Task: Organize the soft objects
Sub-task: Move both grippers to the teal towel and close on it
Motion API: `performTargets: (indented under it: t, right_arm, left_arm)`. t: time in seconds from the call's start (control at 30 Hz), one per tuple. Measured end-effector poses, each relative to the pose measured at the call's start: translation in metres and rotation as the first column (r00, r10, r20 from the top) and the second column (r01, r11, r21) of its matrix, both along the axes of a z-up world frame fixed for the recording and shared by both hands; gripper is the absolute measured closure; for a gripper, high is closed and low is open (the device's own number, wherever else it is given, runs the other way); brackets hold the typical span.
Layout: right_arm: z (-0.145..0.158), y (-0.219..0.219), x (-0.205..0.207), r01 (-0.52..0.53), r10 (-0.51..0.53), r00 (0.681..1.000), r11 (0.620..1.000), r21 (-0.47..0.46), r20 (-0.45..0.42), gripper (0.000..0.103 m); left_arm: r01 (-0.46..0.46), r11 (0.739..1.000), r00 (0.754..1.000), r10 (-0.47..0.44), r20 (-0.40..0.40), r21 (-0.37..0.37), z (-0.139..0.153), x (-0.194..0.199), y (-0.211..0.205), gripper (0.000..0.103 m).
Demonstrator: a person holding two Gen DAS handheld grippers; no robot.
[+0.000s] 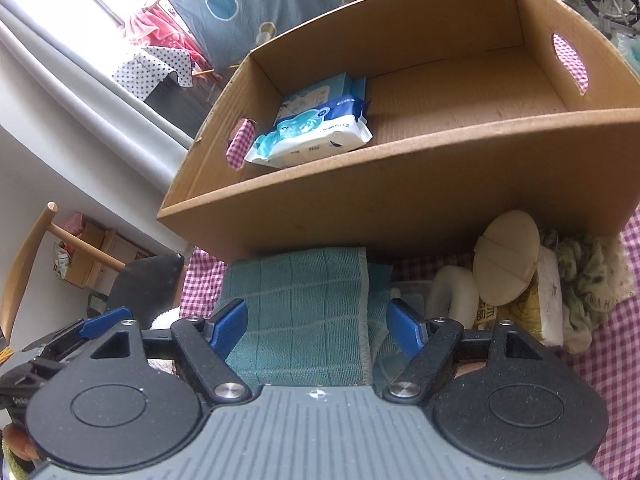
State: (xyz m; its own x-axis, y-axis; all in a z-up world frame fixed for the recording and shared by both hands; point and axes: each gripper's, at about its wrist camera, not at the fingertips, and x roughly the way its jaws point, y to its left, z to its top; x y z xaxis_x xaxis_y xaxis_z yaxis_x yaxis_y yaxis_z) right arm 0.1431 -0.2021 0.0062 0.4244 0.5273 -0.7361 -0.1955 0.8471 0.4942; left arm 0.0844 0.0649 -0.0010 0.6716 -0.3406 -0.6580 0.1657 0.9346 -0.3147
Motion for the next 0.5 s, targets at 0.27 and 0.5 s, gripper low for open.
performTargets:
  t: [0.27,0.5]
  right_arm:
    - [-0.015,0.003,0.013,0.0,-0.002,0.999,0.999,-0.046,-0.049,0.032]
    - [-0.025,0.002,0.024,0.011,-0.016,0.996,0.999,-0.053,-0.093,0.032]
  left_arm:
    - [0.07,0.997,0.996,-0.073,-0.061,-0.038,-0.03,0.012,-0.028,0.013]
    - [0.102,0.992,0.985,-0.111,-0.13,-0.078,-0.046,0.034,-0.037,0.036]
